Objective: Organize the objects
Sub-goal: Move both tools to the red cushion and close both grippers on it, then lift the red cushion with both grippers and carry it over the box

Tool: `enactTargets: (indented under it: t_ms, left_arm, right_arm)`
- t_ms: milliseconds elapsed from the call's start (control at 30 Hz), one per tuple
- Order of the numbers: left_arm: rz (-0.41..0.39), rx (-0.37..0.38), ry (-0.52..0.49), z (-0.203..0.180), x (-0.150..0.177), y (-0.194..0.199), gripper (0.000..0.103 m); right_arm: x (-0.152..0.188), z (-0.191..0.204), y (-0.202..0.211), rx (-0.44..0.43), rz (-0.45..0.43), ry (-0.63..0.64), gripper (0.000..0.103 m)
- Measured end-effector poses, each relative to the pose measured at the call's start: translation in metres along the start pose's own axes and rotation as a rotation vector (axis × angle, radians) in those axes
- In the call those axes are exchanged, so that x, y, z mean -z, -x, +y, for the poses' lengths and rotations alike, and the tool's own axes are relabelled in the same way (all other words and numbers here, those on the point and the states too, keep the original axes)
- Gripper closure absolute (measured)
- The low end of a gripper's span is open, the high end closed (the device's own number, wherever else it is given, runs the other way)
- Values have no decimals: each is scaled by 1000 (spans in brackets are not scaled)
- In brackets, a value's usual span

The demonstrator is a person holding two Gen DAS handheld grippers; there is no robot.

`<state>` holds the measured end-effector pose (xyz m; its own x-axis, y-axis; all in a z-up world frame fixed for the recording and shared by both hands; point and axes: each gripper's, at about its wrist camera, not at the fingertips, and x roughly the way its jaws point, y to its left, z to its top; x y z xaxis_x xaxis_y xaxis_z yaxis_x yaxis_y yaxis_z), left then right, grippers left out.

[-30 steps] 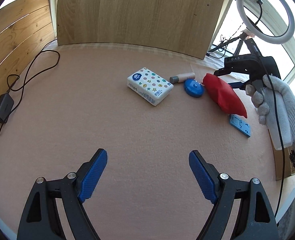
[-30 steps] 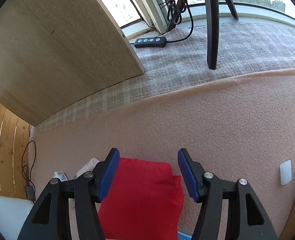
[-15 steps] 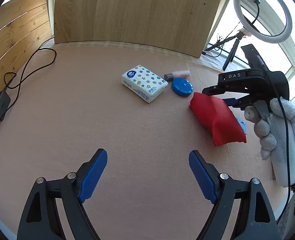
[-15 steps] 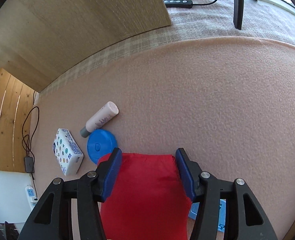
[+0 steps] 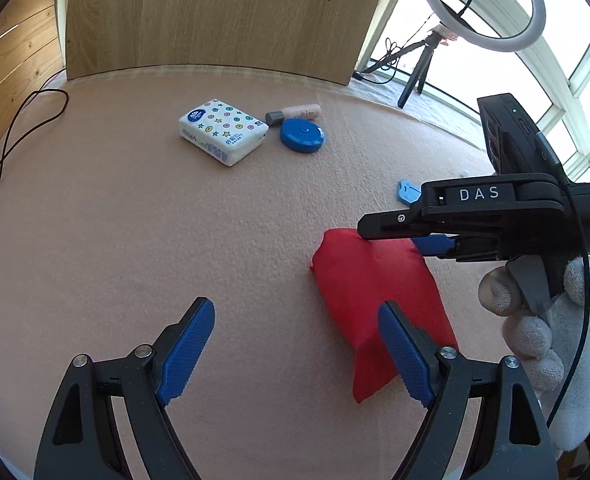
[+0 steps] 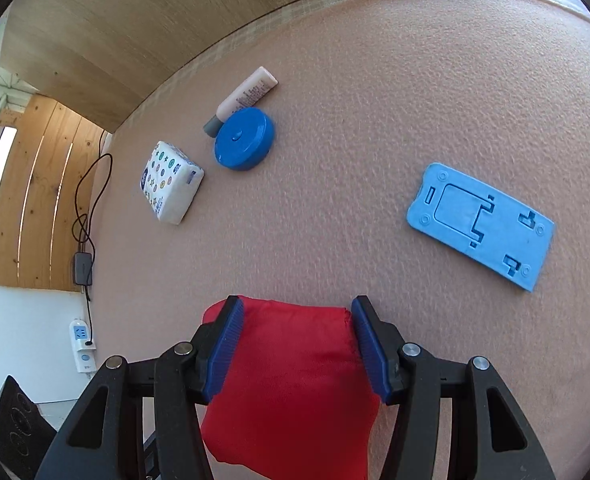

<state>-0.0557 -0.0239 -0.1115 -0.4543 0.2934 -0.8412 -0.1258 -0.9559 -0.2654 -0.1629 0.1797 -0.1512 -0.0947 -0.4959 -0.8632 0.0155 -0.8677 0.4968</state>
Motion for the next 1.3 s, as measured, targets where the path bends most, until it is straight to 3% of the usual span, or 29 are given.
enactTargets:
  t_ms: [367,733,900,1133,1300]
  left_arm:
    - [54,125,-20,-18,16,-17,17]
    - [83,350,-18,-13,18,-39,29]
    - [83,382,-67,-12,21,-35,29]
    - [91,363,-136,-13,29,-26,31]
    - [106,399,-133,-8,29,-27,31]
  right_arm:
    - [50,3,26,-44,-32,98,48]
    - [64,-12,21,-32,-13,-28,48]
    - [71,-8,21,-6,-22,-78,48]
    - [80,8,20,83,-48,-86,48]
    - [86,19,17,144,-48,-82,48]
